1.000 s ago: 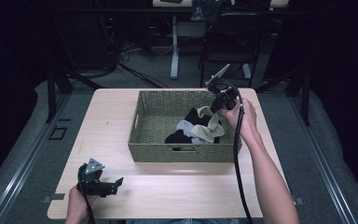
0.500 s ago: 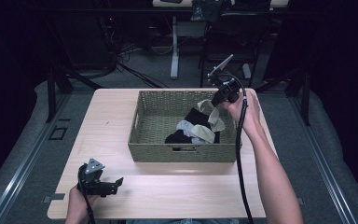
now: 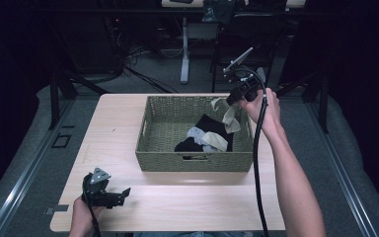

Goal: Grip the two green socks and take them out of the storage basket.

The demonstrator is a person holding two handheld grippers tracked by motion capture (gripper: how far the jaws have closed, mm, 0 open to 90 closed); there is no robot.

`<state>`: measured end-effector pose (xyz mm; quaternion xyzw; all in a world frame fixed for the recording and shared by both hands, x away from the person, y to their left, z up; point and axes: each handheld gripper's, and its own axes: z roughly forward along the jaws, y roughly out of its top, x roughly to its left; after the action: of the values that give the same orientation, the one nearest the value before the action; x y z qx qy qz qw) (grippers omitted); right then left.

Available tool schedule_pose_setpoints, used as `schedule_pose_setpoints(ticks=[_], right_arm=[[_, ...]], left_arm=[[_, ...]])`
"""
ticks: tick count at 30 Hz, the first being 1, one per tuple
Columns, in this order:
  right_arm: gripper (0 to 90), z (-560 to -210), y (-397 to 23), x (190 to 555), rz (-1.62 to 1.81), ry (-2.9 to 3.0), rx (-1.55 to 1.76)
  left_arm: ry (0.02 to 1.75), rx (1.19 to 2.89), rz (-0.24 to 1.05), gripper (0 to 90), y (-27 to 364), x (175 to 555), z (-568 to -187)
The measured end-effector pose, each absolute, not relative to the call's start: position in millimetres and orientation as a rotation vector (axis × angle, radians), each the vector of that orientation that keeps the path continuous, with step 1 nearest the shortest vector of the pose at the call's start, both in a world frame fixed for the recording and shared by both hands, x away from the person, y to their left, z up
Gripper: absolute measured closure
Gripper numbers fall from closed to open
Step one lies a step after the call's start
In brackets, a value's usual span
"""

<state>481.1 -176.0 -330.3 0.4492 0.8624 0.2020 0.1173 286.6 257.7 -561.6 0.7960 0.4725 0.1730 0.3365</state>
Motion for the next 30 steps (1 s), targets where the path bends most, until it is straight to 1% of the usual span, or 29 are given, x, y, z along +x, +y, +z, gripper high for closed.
schedule_pose_setpoints(ticks=[7,16,30], right_arm=[[89.8,-319,-186,477,0.616,2.493,1.327],[89.8,-304,-210,468,0.644,2.437,1.359],[89.8,-297,-246,457,0.662,2.369,1.424]], left_arm=[[1.232,2.075,0.451,0.3,258,287,-562],[1.234,2.075,0.452,0.3,257,287,-562],[1.235,2.076,0.451,0.3,257,287,-562]])
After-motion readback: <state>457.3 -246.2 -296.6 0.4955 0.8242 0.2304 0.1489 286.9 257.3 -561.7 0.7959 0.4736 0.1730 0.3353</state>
